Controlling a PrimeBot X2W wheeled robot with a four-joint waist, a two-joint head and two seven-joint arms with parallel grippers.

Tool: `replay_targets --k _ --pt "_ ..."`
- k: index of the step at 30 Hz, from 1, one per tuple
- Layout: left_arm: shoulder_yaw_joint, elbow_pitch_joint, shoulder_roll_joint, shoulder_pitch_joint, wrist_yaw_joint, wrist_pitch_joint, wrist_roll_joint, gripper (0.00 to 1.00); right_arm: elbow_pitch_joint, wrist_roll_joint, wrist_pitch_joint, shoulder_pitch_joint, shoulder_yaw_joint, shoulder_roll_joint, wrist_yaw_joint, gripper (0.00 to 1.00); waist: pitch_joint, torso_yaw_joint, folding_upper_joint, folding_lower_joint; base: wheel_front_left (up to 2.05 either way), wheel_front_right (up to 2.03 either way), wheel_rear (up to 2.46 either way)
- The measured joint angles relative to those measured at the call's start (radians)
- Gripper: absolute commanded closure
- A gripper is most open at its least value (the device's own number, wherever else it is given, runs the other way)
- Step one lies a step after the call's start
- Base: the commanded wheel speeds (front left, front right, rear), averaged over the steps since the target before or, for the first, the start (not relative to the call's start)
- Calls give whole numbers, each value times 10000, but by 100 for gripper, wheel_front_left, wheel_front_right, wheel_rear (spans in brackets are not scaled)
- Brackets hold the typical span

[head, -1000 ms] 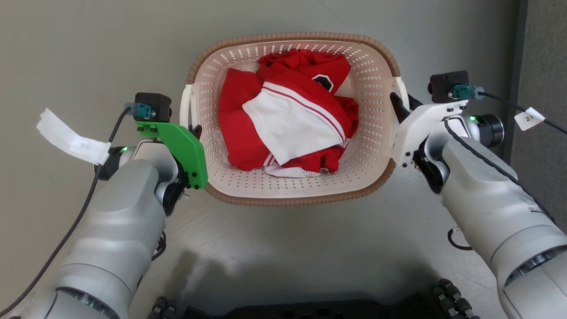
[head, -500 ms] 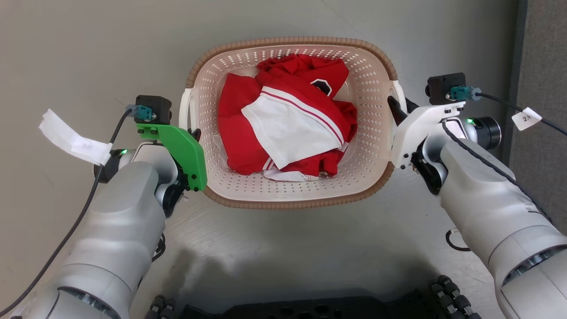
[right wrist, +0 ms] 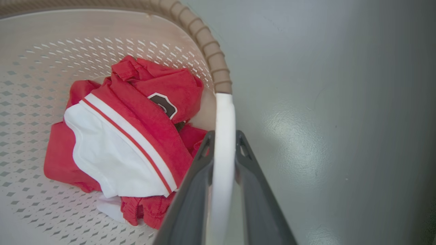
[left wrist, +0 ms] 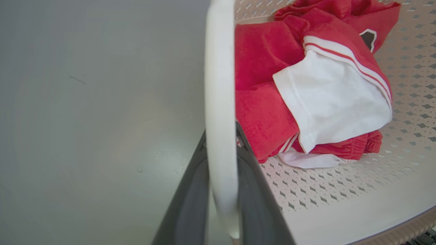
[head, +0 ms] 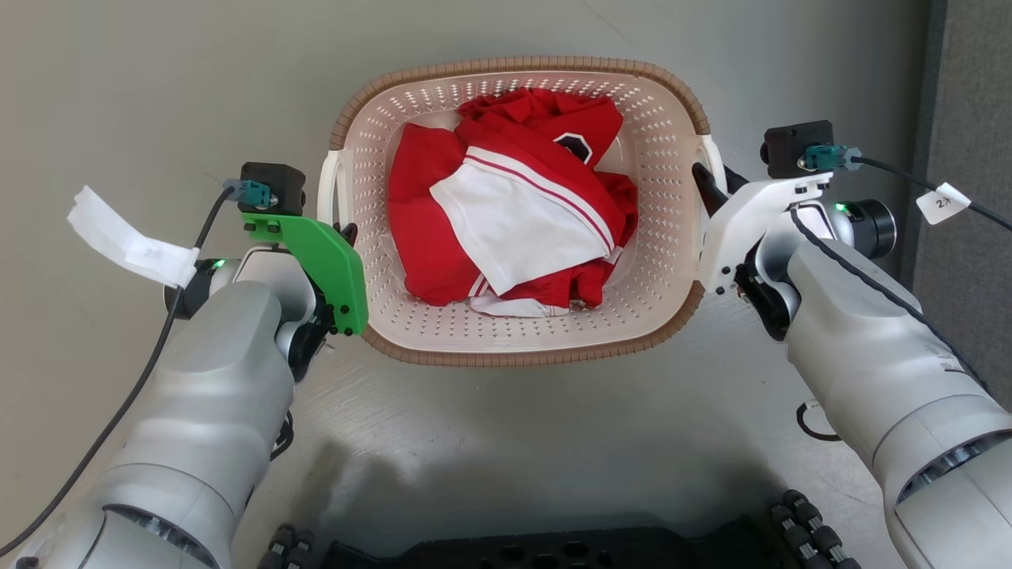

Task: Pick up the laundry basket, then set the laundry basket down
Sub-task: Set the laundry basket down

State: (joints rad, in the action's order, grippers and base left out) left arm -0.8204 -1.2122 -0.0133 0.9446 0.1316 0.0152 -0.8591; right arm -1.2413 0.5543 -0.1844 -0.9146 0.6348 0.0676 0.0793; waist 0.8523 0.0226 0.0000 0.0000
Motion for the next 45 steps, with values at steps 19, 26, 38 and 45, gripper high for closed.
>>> replay_targets --k 19,26,38,45 --pt "-117 2 -127 1 0 209 -128 0 150 -33 -366 -17 221 240 282 0 -71 58 0 0 0 0 0" --pt "-90 320 -125 1 0 -441 -261 0 270 -6 -539 -21 194 259 345 0 -273 57 0 0 0 0 0" --pt "-178 727 -729 -63 0 -2702 98 0 1183 35 -658 480 -221 309 337 0 -1370 -69 0 0 0 0 0" --pt "-35 1177 -965 -335 0 -2744 211 0 2748 8 -660 753 -897 635 -50 0 -2264 -188 0 0 0 0 0"
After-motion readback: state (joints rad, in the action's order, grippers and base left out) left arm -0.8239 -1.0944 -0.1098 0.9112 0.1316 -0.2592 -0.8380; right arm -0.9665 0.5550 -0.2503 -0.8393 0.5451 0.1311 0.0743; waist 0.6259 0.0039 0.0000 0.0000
